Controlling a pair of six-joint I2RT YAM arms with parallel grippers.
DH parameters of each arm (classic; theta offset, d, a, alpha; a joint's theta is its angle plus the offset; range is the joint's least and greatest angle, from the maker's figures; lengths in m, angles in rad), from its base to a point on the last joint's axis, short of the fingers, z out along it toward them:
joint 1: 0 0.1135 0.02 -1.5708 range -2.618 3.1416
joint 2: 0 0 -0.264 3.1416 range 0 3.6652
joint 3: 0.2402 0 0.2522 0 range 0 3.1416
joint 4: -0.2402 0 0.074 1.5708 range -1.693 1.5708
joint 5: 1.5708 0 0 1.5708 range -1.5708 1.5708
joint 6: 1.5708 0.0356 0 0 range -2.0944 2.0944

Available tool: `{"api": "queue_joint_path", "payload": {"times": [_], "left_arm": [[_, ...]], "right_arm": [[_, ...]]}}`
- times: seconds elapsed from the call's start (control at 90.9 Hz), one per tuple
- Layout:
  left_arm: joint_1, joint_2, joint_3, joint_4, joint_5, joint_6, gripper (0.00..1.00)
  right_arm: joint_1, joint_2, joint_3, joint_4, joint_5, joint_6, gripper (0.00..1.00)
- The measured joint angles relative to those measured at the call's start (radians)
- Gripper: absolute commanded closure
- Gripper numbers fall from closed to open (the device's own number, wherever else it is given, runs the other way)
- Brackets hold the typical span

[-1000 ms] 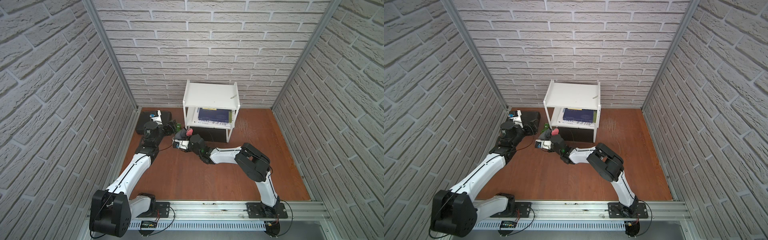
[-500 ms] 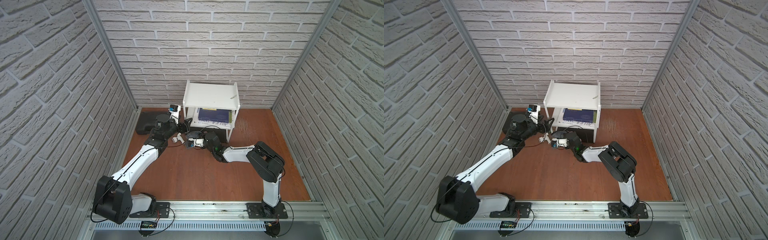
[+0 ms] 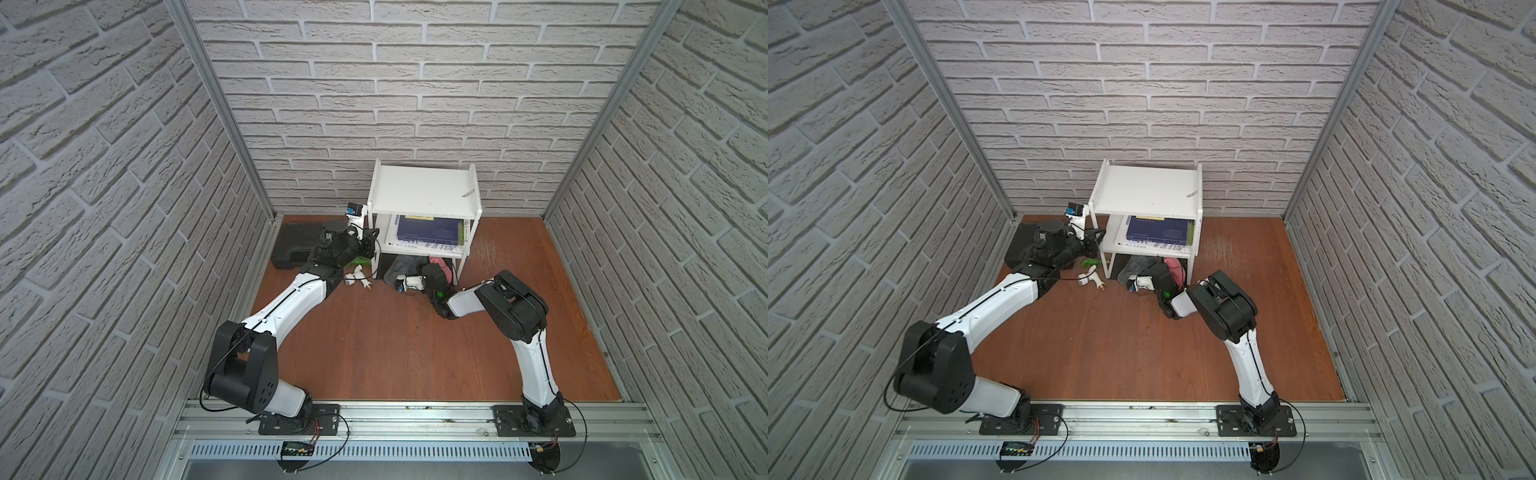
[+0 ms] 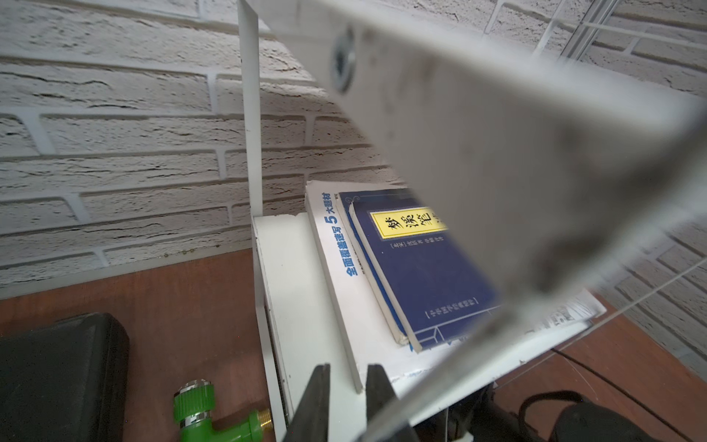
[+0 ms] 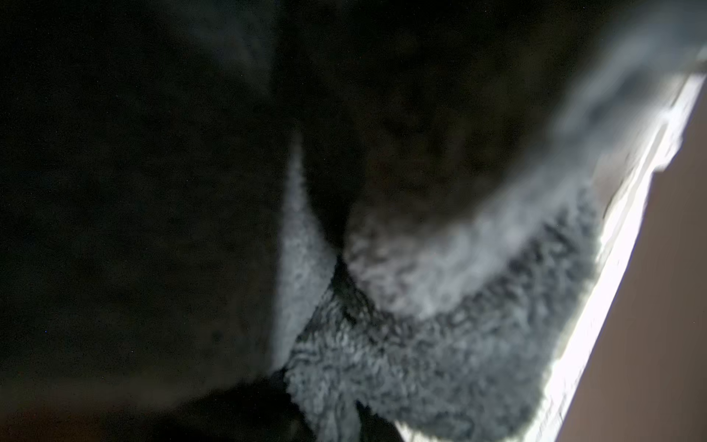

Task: Wipe the bookshelf clean with a cloth
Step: Wipe the dust from the shelf.

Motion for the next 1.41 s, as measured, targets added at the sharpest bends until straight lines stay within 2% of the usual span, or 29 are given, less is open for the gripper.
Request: {"api": "queue_joint_path", "payload": {"times": [0.187,0.275,0.352,0.451,0.561,0.759,0.825,0.88,0.946,1.023,1.166,1.298,1.408], "left_arm": [[0.0,0.0,0.003,-0.008,0.003,0.006,1.0],[0.0,0.0,0.003,-0.008,0.003,0.007,1.0],[0.001,0.0,0.003,-0.009,0.003,0.008,1.0],[0.0,0.0,0.003,-0.011,0.002,0.008,1.0],[-0.012,0.0,0.003,-0.012,-0.009,0.008,1.0],[-0.048,0.0,0.02,-0.038,-0.076,0.001,1.0],[-0.065,-0.01,0.021,-0.045,-0.101,0.0,1.0],[-0.075,-0.02,0.019,-0.053,-0.111,0.0,1.0],[-0.083,-0.029,0.012,-0.053,-0.125,0.001,1.0],[-0.085,-0.034,0.003,-0.048,-0.134,-0.005,1.0],[-0.075,-0.034,-0.01,-0.029,-0.126,-0.022,1.0],[-0.045,-0.029,-0.013,-0.024,-0.085,-0.024,1.0],[-0.022,-0.024,-0.013,-0.018,-0.041,-0.018,1.0]], "right_arm": [[0.111,0.098,0.214,-0.114,0.01,0.023,0.97],[0.143,0.094,0.214,-0.132,-0.002,0.032,0.97],[0.114,0.061,0.148,-0.115,-0.006,0.024,0.97],[0.028,-0.006,0.063,-0.13,-0.002,0.009,0.97],[-0.015,-0.031,0.071,-0.206,-0.004,0.03,0.97],[0.145,0.072,0.312,-0.311,-0.047,0.063,0.97],[0.188,0.062,0.295,-0.308,-0.055,0.097,0.97],[0.186,0.01,0.217,-0.307,-0.064,0.153,0.97],[0.147,-0.119,0.078,-0.358,-0.091,0.277,0.97],[0.084,-0.339,-0.064,-0.454,-0.144,0.48,0.97],[-0.029,-0.73,-0.21,-0.493,-0.235,0.99,0.97],[-0.108,-0.893,-0.387,-0.419,-0.232,1.428,0.98],[-0.218,-0.892,-0.497,-0.394,-0.242,1.714,0.98]]}}
